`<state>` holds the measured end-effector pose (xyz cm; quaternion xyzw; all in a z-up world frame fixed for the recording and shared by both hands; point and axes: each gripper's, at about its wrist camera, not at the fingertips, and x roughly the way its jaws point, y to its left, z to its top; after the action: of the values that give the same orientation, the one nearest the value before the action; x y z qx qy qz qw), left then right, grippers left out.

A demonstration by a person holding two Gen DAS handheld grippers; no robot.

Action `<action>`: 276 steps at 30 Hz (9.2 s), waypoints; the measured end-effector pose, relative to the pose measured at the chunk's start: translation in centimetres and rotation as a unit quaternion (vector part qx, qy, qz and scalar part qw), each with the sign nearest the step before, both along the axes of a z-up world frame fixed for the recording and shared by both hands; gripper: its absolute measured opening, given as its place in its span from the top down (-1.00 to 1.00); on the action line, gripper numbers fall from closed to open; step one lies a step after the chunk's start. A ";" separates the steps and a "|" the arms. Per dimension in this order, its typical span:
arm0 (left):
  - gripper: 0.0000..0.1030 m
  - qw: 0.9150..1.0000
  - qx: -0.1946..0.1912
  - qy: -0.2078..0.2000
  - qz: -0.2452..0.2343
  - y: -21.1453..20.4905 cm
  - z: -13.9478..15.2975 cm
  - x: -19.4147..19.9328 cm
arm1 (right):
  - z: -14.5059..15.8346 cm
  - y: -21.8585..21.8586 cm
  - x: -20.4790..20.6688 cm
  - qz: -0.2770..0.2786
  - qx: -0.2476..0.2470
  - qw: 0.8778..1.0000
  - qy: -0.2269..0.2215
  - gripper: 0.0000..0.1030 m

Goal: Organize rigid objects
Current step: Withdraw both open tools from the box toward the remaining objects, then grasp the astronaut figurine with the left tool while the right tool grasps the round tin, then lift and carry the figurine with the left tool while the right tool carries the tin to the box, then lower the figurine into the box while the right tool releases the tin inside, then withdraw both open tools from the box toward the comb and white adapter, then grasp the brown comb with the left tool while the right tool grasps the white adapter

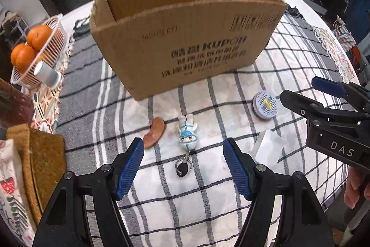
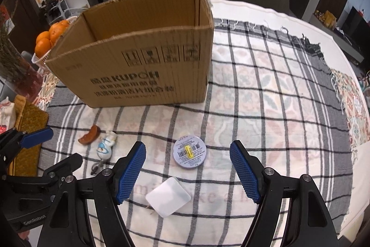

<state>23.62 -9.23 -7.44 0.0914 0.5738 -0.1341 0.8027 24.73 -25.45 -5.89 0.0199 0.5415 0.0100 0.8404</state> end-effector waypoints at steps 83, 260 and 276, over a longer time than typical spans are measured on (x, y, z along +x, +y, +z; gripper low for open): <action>0.48 0.997 -0.067 -0.024 0.029 1.1 2.1 0.1 | 0.9 1.2 -0.9 -0.002 0.031 0.999 -0.006 -0.03; 0.42 0.986 0.047 0.020 -0.156 2.4 -5.9 2.9 | -5.1 2.1 -4.5 -0.282 0.053 0.954 0.085 -0.10; 0.43 0.986 0.069 0.036 -0.150 1.4 -8.4 4.0 | -7.9 1.6 -3.4 -0.292 0.054 0.947 0.120 -0.10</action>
<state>27.61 -7.88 -15.79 0.2271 0.5897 -0.2165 0.7442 21.28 -23.83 -13.77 0.2238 0.6073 -0.2086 0.7332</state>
